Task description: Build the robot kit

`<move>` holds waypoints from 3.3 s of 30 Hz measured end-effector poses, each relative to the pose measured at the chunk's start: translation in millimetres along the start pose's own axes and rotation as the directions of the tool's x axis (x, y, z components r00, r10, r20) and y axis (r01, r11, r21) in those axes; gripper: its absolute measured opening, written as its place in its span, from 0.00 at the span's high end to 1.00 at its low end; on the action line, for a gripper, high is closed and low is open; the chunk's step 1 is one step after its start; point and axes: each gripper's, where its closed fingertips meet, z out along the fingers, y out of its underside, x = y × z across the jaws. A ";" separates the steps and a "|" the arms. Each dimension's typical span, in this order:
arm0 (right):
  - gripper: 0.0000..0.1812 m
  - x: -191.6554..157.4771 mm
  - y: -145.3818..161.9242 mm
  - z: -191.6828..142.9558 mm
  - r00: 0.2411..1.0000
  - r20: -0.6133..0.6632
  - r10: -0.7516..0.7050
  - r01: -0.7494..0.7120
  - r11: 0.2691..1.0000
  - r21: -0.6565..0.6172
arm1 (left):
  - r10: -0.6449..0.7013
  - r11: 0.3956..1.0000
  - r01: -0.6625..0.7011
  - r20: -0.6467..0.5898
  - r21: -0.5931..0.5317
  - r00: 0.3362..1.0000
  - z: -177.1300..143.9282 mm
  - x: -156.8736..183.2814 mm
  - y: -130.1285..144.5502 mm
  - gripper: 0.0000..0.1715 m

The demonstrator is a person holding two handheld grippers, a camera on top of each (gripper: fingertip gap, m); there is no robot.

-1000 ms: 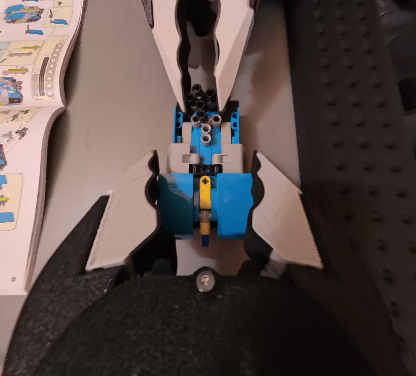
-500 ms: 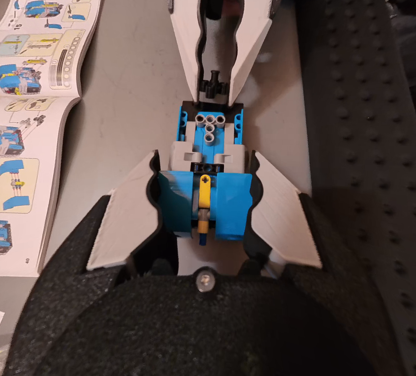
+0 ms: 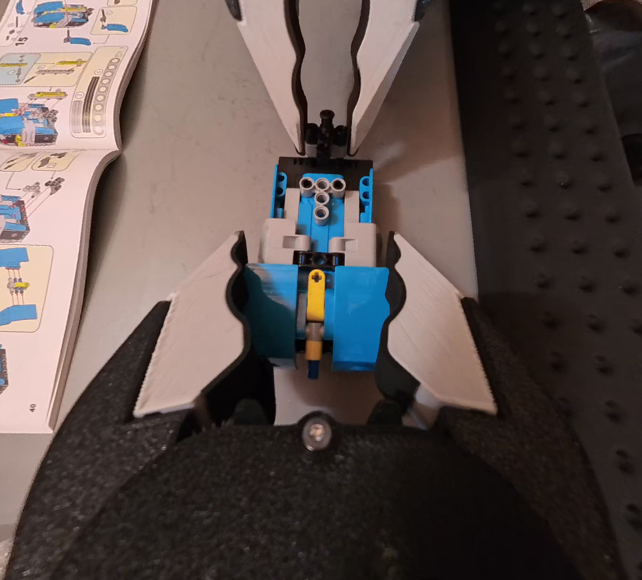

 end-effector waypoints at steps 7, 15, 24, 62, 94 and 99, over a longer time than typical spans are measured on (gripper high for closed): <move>0.87 -0.4 -2.5 0.1 1.000 0.012 0.022 -0.019 0.984 -0.175 | 0.002 1.000 -0.002 0.004 0.001 1.000 0.1 0.0 0.0 0.53; 0.87 0.3 -5.4 1.7 1.000 0.003 0.015 -0.015 0.989 -0.147 | 0.044 0.984 -0.039 -0.027 0.177 0.999 -21.9 11.3 -35.1 0.69; 0.87 1.2 -6.5 2.3 0.999 -0.001 -0.035 0.034 0.989 -0.145 | 0.009 0.988 -0.003 -0.044 0.152 0.999 -6.3 7.5 -47.5 0.81; 0.86 3.0 -16.6 -3.4 0.997 0.027 -0.075 0.065 0.961 0.268 | -0.014 1.000 0.014 0.000 -0.008 1.000 7.4 3.5 -42.5 0.96; 0.87 0.6 -15.4 -1.6 0.987 -0.054 -0.154 0.163 0.933 0.321 | 0.027 0.999 -0.024 0.056 -0.039 0.998 7.0 4.9 -42.0 0.97; 0.87 1.0 -14.0 0.4 0.984 -0.076 -0.159 0.175 0.938 0.300 | 0.017 0.999 -0.015 0.056 -0.045 0.998 7.8 5.8 -41.6 0.97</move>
